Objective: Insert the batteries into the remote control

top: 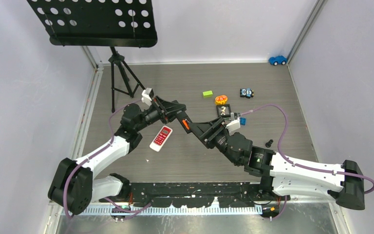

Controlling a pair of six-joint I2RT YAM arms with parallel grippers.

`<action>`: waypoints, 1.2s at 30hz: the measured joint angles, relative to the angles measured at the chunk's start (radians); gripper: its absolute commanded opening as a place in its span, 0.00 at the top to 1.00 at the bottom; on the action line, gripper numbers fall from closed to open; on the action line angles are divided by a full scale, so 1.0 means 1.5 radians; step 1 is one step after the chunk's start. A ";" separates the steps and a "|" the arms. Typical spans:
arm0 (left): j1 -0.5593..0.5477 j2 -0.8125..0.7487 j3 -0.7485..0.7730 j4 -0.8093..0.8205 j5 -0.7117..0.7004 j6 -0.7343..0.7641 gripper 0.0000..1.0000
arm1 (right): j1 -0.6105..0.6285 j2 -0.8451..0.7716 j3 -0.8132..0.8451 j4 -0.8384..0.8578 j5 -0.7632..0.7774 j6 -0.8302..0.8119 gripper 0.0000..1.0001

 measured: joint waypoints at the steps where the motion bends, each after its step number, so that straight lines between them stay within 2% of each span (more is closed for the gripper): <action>1: 0.000 0.000 -0.001 0.000 0.000 0.000 1.00 | 0.000 0.000 0.000 -0.001 0.000 0.001 0.37; 5: 0.000 0.000 -0.002 0.000 0.001 0.001 1.00 | -0.001 0.001 0.008 -0.020 0.001 0.008 0.36; 10: 0.000 0.000 -0.003 0.000 0.001 0.002 1.00 | -0.002 0.005 0.019 -0.046 0.001 0.020 0.24; 15: 0.000 -0.001 -0.003 0.000 0.005 0.010 1.00 | -0.003 0.008 0.026 -0.061 0.001 0.019 0.24; 36: 0.000 -0.007 -0.004 -0.006 0.006 0.038 1.00 | -0.020 0.038 0.059 -0.090 -0.013 0.043 0.50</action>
